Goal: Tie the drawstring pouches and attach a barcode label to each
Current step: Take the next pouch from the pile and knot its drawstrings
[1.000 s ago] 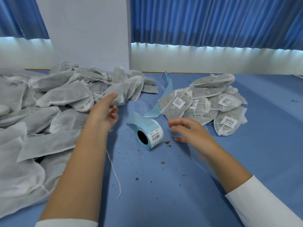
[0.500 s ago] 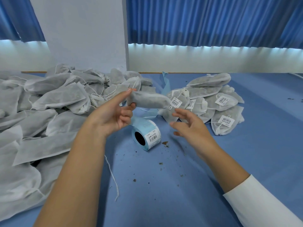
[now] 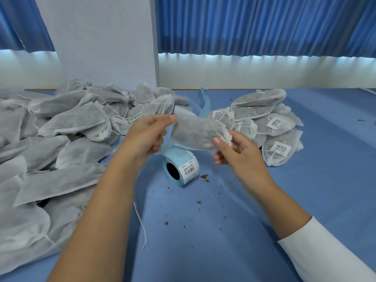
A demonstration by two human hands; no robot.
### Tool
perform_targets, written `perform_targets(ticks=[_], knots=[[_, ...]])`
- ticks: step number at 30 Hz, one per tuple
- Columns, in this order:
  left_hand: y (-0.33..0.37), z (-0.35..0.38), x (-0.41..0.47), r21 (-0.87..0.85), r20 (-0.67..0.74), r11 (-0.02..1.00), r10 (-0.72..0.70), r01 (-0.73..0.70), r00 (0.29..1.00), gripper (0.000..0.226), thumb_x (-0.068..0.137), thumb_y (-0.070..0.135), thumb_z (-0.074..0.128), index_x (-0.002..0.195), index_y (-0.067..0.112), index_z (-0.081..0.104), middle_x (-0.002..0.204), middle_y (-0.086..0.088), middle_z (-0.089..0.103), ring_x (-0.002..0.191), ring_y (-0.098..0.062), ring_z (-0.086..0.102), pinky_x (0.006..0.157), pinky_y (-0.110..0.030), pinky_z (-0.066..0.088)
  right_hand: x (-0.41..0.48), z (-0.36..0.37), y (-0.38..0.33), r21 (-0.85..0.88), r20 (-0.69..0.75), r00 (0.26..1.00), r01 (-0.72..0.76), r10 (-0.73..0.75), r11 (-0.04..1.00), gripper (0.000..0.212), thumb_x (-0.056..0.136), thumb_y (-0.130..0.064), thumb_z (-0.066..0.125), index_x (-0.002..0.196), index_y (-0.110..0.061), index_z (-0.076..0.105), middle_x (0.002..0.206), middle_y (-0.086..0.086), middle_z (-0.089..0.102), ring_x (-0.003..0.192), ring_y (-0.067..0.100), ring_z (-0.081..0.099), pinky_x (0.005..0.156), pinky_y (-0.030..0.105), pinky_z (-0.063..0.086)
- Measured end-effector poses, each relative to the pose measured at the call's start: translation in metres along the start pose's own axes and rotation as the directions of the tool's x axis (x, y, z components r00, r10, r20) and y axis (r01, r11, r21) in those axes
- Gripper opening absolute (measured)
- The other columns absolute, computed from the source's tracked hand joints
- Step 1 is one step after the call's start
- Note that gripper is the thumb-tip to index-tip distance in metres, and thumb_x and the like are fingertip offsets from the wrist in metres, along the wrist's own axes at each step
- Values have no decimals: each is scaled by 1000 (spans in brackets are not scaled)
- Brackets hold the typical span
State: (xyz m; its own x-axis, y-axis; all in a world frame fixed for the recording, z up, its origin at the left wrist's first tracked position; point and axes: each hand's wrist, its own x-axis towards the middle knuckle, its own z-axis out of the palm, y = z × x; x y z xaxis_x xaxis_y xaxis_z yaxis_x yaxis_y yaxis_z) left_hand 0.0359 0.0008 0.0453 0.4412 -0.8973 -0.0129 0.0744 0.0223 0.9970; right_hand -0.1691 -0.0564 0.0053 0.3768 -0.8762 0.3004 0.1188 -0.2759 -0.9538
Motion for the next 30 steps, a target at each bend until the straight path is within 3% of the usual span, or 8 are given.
perform_targets(ticks=[2, 4, 7, 11, 16, 23, 25, 30], knots=[[-3, 5, 2, 110, -146, 982, 171, -156, 974, 21, 88, 27, 74, 107, 22, 68, 67, 0, 48, 48, -6, 40, 50, -17, 36, -1, 1, 1, -47, 1, 1000, 2, -2, 999, 8, 93, -21, 65, 100, -19, 69, 65, -5, 64, 56, 9, 57, 54, 21, 51], [-3, 11, -2, 166, -140, 914, 394, -371, 908, 24, 87, 21, 76, 108, 25, 67, 77, 3, 58, 67, -6, 55, 68, -19, 45, -1, 2, 0, -57, 21, 1000, -13, 14, 998, 10, 92, -21, 66, 100, -17, 68, 63, -3, 63, 55, 8, 56, 52, 19, 49], [3, 20, -16, 369, 165, 689, 612, -624, 773, 43, 75, 36, 82, 115, 36, 64, 108, 22, 65, 106, 5, 59, 93, -15, 44, -4, 3, -5, -40, 133, 991, 26, -20, 999, 13, 90, -12, 67, 102, -15, 68, 69, -6, 66, 60, 7, 58, 59, 18, 50], [8, 29, -27, 547, 491, 523, 433, -654, 756, 77, 60, 52, 88, 130, 36, 61, 113, 26, 62, 114, 4, 53, 103, -20, 39, -8, 3, -10, 84, 240, 969, 46, -65, 995, 29, 90, 4, 60, 115, -9, 66, 97, 3, 74, 88, 12, 68, 80, 23, 55], [13, 23, -29, 588, 465, 530, 396, -611, 791, 47, 70, 27, 89, 113, 28, 73, 98, 20, 69, 96, 2, 63, 88, -21, 49, -9, 3, -13, 17, 237, 970, 60, -62, 998, 26, 92, 7, 57, 107, -9, 70, 78, -2, 73, 70, 9, 67, 71, 20, 56], [24, 7, -31, 705, 414, 408, 427, -580, 804, 36, 77, 21, 83, 111, 28, 74, 106, 10, 70, 98, -4, 61, 87, -19, 45, -7, -1, -11, -97, 196, 979, 69, -49, 993, 17, 92, -2, 62, 94, -14, 73, 73, 0, 73, 59, 9, 62, 61, 19, 52], [26, -1, -32, 739, 384, 395, 419, -545, 823, 33, 79, 12, 77, 107, 30, 75, 102, 15, 68, 90, 0, 59, 80, -9, 42, -6, -3, -10, -151, 174, 983, 89, -62, 984, 15, 92, -5, 63, 92, -16, 74, 71, -3, 72, 56, 7, 60, 58, 18, 51], [32, 0, -39, 803, 410, 354, 254, -479, 876, 33, 83, 10, 61, 97, 39, 71, 84, 20, 66, 78, 0, 56, 63, -4, 37, -8, -1, -9, -222, 146, 984, 133, -102, 966, 11, 90, -11, 68, 87, -19, 75, 60, -7, 66, 50, 4, 54, 54, 13, 45]])
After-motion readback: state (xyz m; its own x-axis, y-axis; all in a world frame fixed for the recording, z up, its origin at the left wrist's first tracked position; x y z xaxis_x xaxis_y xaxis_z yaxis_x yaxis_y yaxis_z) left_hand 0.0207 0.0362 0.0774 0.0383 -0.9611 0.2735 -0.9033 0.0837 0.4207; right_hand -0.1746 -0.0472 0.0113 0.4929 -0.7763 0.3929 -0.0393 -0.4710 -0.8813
